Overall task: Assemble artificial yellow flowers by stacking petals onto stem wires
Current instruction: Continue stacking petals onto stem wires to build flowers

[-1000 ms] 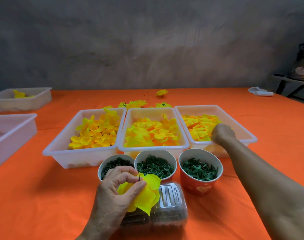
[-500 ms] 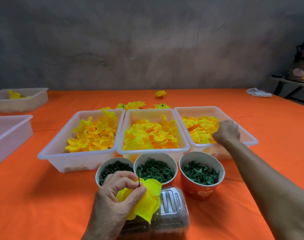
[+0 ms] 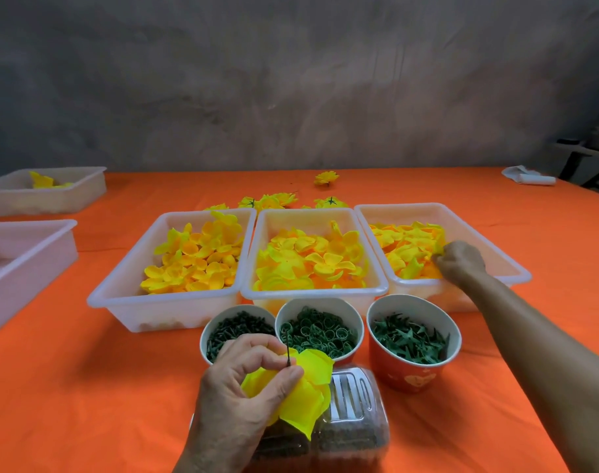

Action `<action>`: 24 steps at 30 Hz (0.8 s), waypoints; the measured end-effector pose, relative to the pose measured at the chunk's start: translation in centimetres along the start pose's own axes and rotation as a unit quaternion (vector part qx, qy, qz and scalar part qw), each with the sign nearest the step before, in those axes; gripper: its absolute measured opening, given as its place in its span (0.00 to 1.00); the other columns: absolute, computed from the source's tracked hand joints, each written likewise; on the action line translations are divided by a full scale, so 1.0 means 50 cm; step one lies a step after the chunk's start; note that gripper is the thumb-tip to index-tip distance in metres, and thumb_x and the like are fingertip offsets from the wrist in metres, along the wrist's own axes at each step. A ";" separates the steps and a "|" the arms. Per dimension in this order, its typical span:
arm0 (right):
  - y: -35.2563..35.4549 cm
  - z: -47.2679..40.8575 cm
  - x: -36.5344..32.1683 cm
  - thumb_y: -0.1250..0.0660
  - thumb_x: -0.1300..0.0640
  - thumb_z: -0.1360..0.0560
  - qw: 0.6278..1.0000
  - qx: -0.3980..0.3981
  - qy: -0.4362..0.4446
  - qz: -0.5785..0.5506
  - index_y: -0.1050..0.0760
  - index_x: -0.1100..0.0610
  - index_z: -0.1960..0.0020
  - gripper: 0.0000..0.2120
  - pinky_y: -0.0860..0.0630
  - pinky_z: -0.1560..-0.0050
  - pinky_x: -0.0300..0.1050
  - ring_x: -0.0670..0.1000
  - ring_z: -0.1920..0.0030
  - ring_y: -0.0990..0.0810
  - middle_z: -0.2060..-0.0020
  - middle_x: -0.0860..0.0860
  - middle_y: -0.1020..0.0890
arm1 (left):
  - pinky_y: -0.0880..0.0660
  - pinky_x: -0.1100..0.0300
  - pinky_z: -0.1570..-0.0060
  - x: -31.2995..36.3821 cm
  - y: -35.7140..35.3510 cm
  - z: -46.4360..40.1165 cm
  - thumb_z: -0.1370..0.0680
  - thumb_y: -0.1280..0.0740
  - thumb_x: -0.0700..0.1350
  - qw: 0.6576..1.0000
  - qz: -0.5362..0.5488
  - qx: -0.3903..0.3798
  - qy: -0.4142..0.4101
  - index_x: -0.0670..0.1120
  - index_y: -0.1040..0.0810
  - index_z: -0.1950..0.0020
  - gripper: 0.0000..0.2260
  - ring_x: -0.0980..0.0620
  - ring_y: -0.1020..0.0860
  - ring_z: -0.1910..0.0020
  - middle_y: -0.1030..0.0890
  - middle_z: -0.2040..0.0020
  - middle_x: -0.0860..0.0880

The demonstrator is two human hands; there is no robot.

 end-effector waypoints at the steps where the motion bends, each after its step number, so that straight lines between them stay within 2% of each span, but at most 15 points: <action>1: 0.011 0.004 -0.001 0.36 0.56 0.23 1.000 0.021 0.005 -0.012 0.22 0.66 0.46 0.14 0.28 0.47 0.52 0.66 0.42 0.25 0.44 0.67 0.22 | 0.25 0.46 0.50 0.000 0.000 -0.001 0.38 0.25 0.54 1.000 -0.003 -0.001 0.000 0.52 0.19 0.68 0.08 0.52 0.21 0.52 0.18 0.58 0.55; 4: 0.063 0.030 -0.016 0.38 0.54 0.22 0.987 0.154 0.028 -0.027 0.21 0.66 0.47 0.15 0.29 0.47 0.54 0.67 0.44 0.26 0.50 0.69 0.21 | 0.25 0.46 0.49 0.000 0.001 -0.001 0.37 0.25 0.53 1.000 -0.008 -0.006 0.001 0.52 0.19 0.67 0.06 0.50 0.21 0.52 0.18 0.57 0.56; 7: 0.114 0.074 -0.056 0.39 0.54 0.21 0.959 0.265 0.084 -0.059 0.19 0.65 0.51 0.16 0.33 0.50 0.54 0.68 0.49 0.26 0.57 0.70 0.21 | 0.25 0.45 0.49 0.000 0.003 -0.002 0.37 0.25 0.53 1.000 -0.002 -0.002 0.004 0.51 0.19 0.66 0.08 0.49 0.21 0.52 0.19 0.57 0.56; 9: 0.142 0.107 -0.090 0.37 0.54 0.22 0.941 0.294 0.129 -0.109 0.19 0.65 0.54 0.15 0.34 0.53 0.54 0.67 0.51 0.26 0.60 0.69 0.21 | 0.25 0.44 0.48 0.000 0.003 -0.002 0.37 0.25 0.49 1.000 0.001 0.006 0.008 0.50 0.19 0.66 0.06 0.49 0.21 0.52 0.19 0.57 0.55; 11: 0.158 0.135 -0.121 0.33 0.54 0.24 0.927 0.278 0.160 -0.196 0.19 0.65 0.55 0.14 0.32 0.57 0.53 0.61 0.58 0.25 0.66 0.66 0.23 | 0.25 0.44 0.48 0.002 0.003 -0.001 0.37 0.25 0.48 1.000 0.004 0.011 0.011 0.49 0.19 0.66 0.05 0.49 0.21 0.52 0.19 0.58 0.56; 13: 0.157 0.172 -0.151 0.30 0.57 0.26 0.892 0.182 0.176 -0.373 0.20 0.66 0.59 0.11 0.29 0.63 0.51 0.52 0.65 0.28 0.70 0.57 0.26 | 0.25 0.44 0.48 0.005 0.003 0.002 0.37 0.23 0.49 1.000 0.008 0.016 0.016 0.50 0.19 0.66 0.06 0.49 0.21 0.52 0.19 0.58 0.57; 15: 0.128 0.211 -0.183 0.31 0.63 0.26 0.813 0.014 0.146 -0.564 0.23 0.64 0.62 0.07 0.23 0.67 0.45 0.48 0.70 0.23 0.73 0.50 0.22 | 0.25 0.43 0.48 0.006 0.005 0.005 0.37 0.22 0.50 0.999 0.023 0.021 0.024 0.50 0.18 0.66 0.07 0.49 0.21 0.53 0.19 0.58 0.57; 16: 0.108 0.234 -0.200 0.32 0.65 0.26 0.777 -0.069 0.119 -0.615 0.23 0.62 0.62 0.06 0.20 0.67 0.46 0.48 0.70 0.20 0.72 0.49 0.19 | 0.25 0.42 0.48 0.006 0.005 0.006 0.37 0.23 0.50 0.999 0.030 0.021 0.030 0.50 0.17 0.66 0.06 0.50 0.21 0.53 0.19 0.57 0.56; 17: 0.089 0.257 -0.214 0.33 0.65 0.26 0.756 -0.139 0.093 -0.633 0.23 0.61 0.61 0.05 0.20 0.68 0.45 0.49 0.70 0.18 0.71 0.50 0.17 | 0.25 0.43 0.48 0.008 0.006 0.007 0.37 0.23 0.49 0.999 0.031 0.019 0.033 0.50 0.16 0.65 0.06 0.51 0.21 0.53 0.18 0.57 0.55; 19: 0.062 0.301 -0.234 0.35 0.66 0.25 0.739 -0.232 0.055 -0.630 0.24 0.61 0.59 0.05 0.22 0.74 0.41 0.50 0.71 0.17 0.70 0.52 0.16 | 0.25 0.45 0.47 0.010 0.007 0.009 0.35 0.22 0.49 0.999 0.027 0.008 0.032 0.51 0.16 0.63 0.05 0.54 0.21 0.53 0.18 0.57 0.56; 21: 0.046 0.331 -0.244 0.36 0.68 0.26 0.733 -0.280 0.032 -0.619 0.24 0.62 0.57 0.04 0.22 0.74 0.40 0.50 0.71 0.17 0.69 0.54 0.16 | 0.25 0.47 0.46 0.013 0.008 0.010 0.35 0.27 0.47 0.999 0.021 -0.001 0.032 0.53 0.15 0.61 0.04 0.54 0.21 0.51 0.18 0.56 0.56; 24: 0.030 0.367 -0.251 0.35 0.69 0.27 0.733 -0.322 0.022 -0.599 0.24 0.62 0.52 0.06 0.21 0.69 0.44 0.52 0.69 0.17 0.65 0.56 0.16 | 0.26 0.46 0.44 0.016 0.012 0.011 0.34 0.29 0.47 0.999 0.020 -0.007 0.037 0.51 0.15 0.61 0.05 0.52 0.21 0.48 0.18 0.55 0.55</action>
Point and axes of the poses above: each hand's wrist, its own z-axis away from the middle knuckle, its own y-axis out of the back of the hand, x = y × z, the point moved 6 cm from there along -z, towards the middle knuckle
